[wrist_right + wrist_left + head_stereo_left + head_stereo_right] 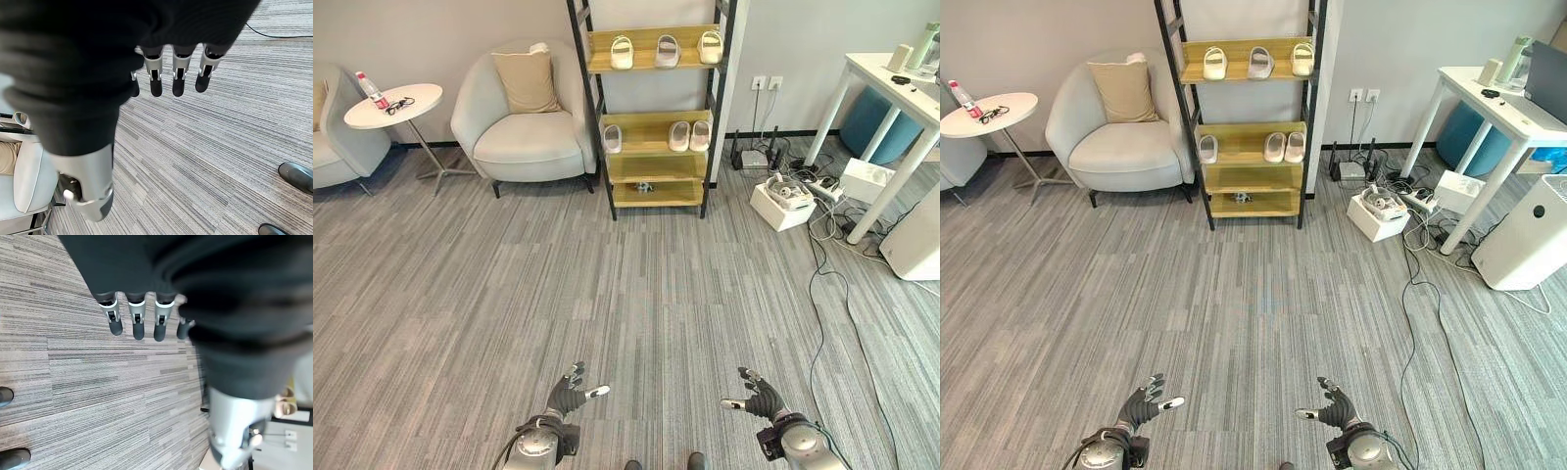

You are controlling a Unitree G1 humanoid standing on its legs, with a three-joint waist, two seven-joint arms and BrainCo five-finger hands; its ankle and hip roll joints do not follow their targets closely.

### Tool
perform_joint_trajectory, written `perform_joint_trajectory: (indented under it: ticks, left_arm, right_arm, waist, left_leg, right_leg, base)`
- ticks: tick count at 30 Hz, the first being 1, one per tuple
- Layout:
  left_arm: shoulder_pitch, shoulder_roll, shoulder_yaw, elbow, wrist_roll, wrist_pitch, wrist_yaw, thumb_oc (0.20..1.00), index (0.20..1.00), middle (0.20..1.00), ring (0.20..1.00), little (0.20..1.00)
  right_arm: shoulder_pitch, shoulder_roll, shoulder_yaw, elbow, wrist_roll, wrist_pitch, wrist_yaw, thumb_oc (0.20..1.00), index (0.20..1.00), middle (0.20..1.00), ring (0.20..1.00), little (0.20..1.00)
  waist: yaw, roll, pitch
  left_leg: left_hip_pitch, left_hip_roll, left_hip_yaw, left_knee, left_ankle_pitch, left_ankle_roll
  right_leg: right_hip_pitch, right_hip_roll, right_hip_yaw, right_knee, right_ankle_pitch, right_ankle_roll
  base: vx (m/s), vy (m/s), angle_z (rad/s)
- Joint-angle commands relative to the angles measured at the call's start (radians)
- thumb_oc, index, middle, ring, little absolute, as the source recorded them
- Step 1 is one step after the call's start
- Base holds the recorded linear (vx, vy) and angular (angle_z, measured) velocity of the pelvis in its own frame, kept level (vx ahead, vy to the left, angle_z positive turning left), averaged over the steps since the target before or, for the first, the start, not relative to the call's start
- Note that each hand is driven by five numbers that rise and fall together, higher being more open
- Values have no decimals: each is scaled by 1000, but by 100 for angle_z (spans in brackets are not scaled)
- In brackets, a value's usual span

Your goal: Arrange the slippers neatly on the shoe rack.

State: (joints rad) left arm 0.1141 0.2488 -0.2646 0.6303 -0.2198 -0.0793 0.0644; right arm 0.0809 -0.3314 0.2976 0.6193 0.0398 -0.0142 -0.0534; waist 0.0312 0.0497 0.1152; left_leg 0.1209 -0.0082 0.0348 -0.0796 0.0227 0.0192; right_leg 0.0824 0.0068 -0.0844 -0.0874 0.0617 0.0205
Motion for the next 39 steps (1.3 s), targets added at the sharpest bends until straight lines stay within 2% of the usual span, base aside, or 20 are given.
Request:
perform_joint_trajectory:
  ticks: [1, 7, 8, 9, 13, 15, 19, 20, 21, 23, 24, 25, 27, 29, 31, 33, 34, 36, 38, 39]
  left_arm:
    - [-43, 31, 21, -29, -29, -42, -2, 1000, 1000, 1000, 1000, 1000]
    - [-37, 37, 19, -30, -46, -43, 0, 1000, 1000, 1000, 1000, 1000]
    - [-31, 40, 22, -30, -45, -40, -1, 1000, 1000, 1000, 1000, 1000]
    - [-27, 52, 29, -52, -45, -33, -7, 1000, 1000, 1000, 1000, 1000]
    - [-48, 58, 27, -56, -40, -32, -5, 1000, 1000, 1000, 1000, 1000]
    - [-100, 58, 10, -68, -46, -46, 14, 1000, 1000, 1000, 1000, 1000]
    - [-123, 48, -5, -76, -52, -48, 13, 1000, 1000, 1000, 1000, 1000]
    - [-133, 34, -12, -75, -68, -52, 17, 1000, 1000, 1000, 1000, 1000]
    - [-138, 22, -22, -83, -103, -58, 18, 1000, 1000, 1000, 1000, 1000]
    - [-139, 18, -24, -90, -126, -57, 16, 1000, 1000, 1000, 1000, 1000]
    - [-141, 16, -27, -99, -139, -55, 15, 1000, 1000, 1000, 1000, 1000]
    - [-145, 22, -27, -121, -149, -57, 23, 1000, 1000, 1000, 1000, 1000]
    - [-142, 27, -16, -145, -162, -60, 28, 1000, 1000, 1000, 1000, 1000]
    - [-134, 30, -8, -157, -168, -59, 25, 1000, 1000, 1000, 1000, 1000]
    - [-109, 37, 16, -171, -174, -59, 17, 1000, 1000, 1000, 1000, 1000]
    - [-100, 38, 19, -169, -172, -53, 18, 1000, 1000, 1000, 1000, 1000]
    - [-91, 43, 34, -159, -165, -48, 23, 1000, 1000, 1000, 1000, 1000]
    - [-77, 40, 53, -146, -156, -46, 24, 1000, 1000, 1000, 1000, 1000]
    - [-67, 37, 54, -142, -153, -48, 25, 1000, 1000, 1000, 1000, 1000]
    - [-51, 44, 59, -148, -145, -49, 22, 1000, 1000, 1000, 1000, 1000]
  right_arm:
    - [-40, 15, 20, -55, 20, -50, 4, 1000, 1000, 1000, 1000, 1000]
    - [-80, 4, 23, -46, 23, -52, 1, 1000, 1000, 1000, 1000, 1000]
    - [-80, 1, 14, -48, 21, -52, -1, 1000, 1000, 1000, 1000, 1000]
    - [-92, 6, 3, -48, 23, -50, -4, 1000, 1000, 1000, 1000, 1000]
    - [-114, 11, 4, -42, 29, -50, -7, 1000, 1000, 1000, 1000, 1000]
    - [-119, 13, -5, -54, 70, -57, -24, 1000, 1000, 1000, 1000, 1000]
    - [-102, 13, -8, -72, 79, -55, -26, 1000, 1000, 1000, 1000, 1000]
    - [-90, 12, -10, -74, 86, -67, -29, 1000, 1000, 1000, 1000, 1000]
    - [-78, 3, -5, -83, 87, -74, -31, 1000, 1000, 1000, 1000, 1000]
    - [-77, -4, -1, -89, 91, -75, -30, 1000, 1000, 1000, 1000, 1000]
    - [-79, -12, 2, -94, 94, -76, -30, 1000, 1000, 1000, 1000, 1000]
    - [-80, -32, 0, -104, 97, -79, -31, 1000, 1000, 1000, 1000, 1000]
    - [-76, -44, -11, -111, 96, -74, -37, 1000, 1000, 1000, 1000, 1000]
    - [-72, -49, -14, -115, 96, -72, -35, 1000, 1000, 1000, 1000, 1000]
    - [-58, -57, -34, -126, 99, -73, -30, 1000, 1000, 1000, 1000, 1000]
    - [-54, -58, -40, -127, 101, -73, -31, 1000, 1000, 1000, 1000, 1000]
    - [-64, -58, -46, -110, 103, -74, -41, 1000, 1000, 1000, 1000, 1000]
    - [-62, -51, -51, -104, 84, -69, -43, 1000, 1000, 1000, 1000, 1000]
    - [-53, -44, -51, -105, 77, -67, -41, 1000, 1000, 1000, 1000, 1000]
    - [-44, -37, -51, -108, 61, -64, -29, 1000, 1000, 1000, 1000, 1000]
  waist:
    - [3, -76, -4]
    - [22, -95, 24]
    - [26, -99, 30]
    - [28, -97, 60]
    - [20, -88, 93]
    - [-7, -95, 104]
    - [-41, -107, 95]
    - [-49, -111, 75]
    - [-53, -110, 61]
    - [-52, -109, 62]
    - [-49, -111, 71]
    - [-33, -122, 102]
    - [-23, -130, 118]
    - [-17, -134, 122]
    - [3, -141, 116]
    - [12, -135, 114]
    - [40, -104, 115]
    - [46, -94, 103]
    - [48, -90, 90]
    - [50, -103, 65]
  left_leg:
    - [-12, 13, -56, -8, -62, -32]
    - [-43, 1, -72, -4, -54, -17]
    - [-50, -3, -76, 1, -57, -9]
    - [-60, -12, -74, 18, -68, 12]
    - [-52, -13, -78, 36, -77, 28]
    - [18, -8, -82, 4, -104, 15]
    - [76, 10, -92, -5, -151, -7]
    - [91, 27, -91, 7, -170, -20]
    - [67, 56, -83, 98, -172, -49]
    - [30, 63, -80, 193, -156, -62]
    - [-25, 57, -84, 294, -130, -67]
    - [-125, 36, -111, 492, -52, -70]
    - [-212, 28, -111, 579, -29, -66]
    - [-248, 31, -98, 576, -42, -63]
    - [-289, 49, -58, 421, -74, -57]
    - [-296, 63, -45, 326, -38, -64]
    - [-332, 93, -54, 94, 106, -85]
    - [-323, 108, -1, 8, 137, -99]
    - [-310, 111, 1, 5, 149, -99]
    - [-279, 99, 11, 13, 135, -90]
  right_leg:
    - [10, -112, 34, 0, -36, 110]
    - [-15, -120, 23, 21, -33, 119]
    - [-33, -126, 21, 57, -43, 124]
    - [-123, -133, 28, 228, -49, 149]
    - [-224, -129, 54, 420, 0, 171]
    - [-272, -115, -10, 268, 10, 137]
    - [-288, -106, -10, 138, 52, 144]
    - [-272, -88, 0, 135, 55, 123]
    - [-242, -65, -7, 128, 35, 100]
    - [-225, -56, -11, 126, 25, 89]
    - [-208, -54, -15, 123, 18, 79]
    - [-172, -51, -14, 117, 4, 50]
    - [-142, -56, -25, 110, -19, 35]
    - [-125, -61, -27, 105, -32, 34]
    - [-80, -70, -33, 89, -65, 40]
    - [-59, -69, -35, 83, -80, 43]
    - [-3, -44, -35, 79, -118, 39]
    - [39, -39, -39, 70, -139, 50]
    - [56, -42, -37, 61, -143, 59]
    - [73, -75, -17, 51, -145, 77]
  base:
    - [0, 0, 0]
    - [-13, 81, 0]
    - [-76, 192, 7]
    - [-74, 162, 6]
    - [23, 88, 12]
    - [363, -66, -3]
    - [347, -177, 6]
    - [458, -334, 22]
    - [379, -293, 33]
    - [163, -179, 34]
    - [147, -241, 7]
    - [125, -210, -5]
    - [167, -148, -18]
    - [187, -36, -19]
    - [309, 32, 2]
    - [289, 96, -8]
    - [304, 110, -27]
    - [426, 234, -17]
    - [371, 260, -30]
    - [494, 409, -50]
